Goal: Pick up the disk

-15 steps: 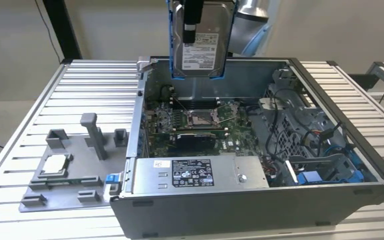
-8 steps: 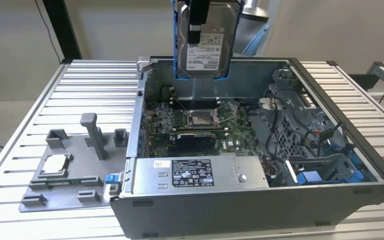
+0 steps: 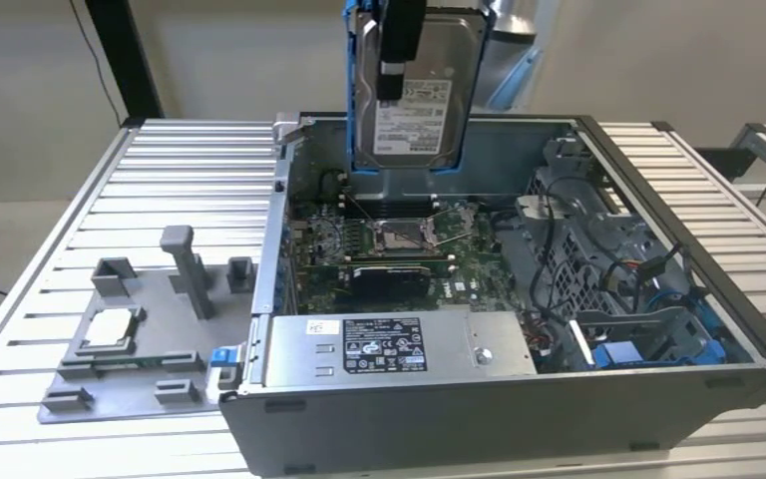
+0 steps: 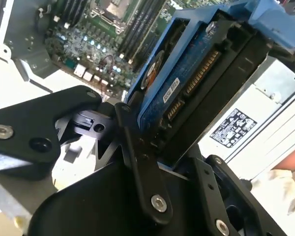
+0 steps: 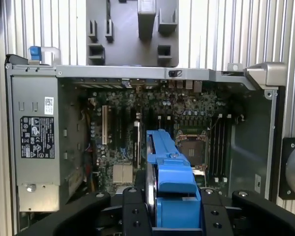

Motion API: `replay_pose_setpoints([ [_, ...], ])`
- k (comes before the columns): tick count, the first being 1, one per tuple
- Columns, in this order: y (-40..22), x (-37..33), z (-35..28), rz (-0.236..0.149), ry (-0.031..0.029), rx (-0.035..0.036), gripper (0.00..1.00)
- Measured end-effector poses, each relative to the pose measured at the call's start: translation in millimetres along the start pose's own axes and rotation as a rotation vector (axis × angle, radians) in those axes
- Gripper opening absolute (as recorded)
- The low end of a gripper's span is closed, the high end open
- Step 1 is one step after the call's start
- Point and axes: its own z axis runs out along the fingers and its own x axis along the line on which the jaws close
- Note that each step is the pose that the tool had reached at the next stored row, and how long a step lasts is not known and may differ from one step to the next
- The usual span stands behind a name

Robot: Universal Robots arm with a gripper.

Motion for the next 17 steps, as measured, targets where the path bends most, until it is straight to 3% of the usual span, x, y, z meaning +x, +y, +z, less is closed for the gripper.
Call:
replay_pose_setpoints([
  [17, 0.2, 43.4, -1.0, 0.011, 0.0001, 0.0004, 0.00],
])
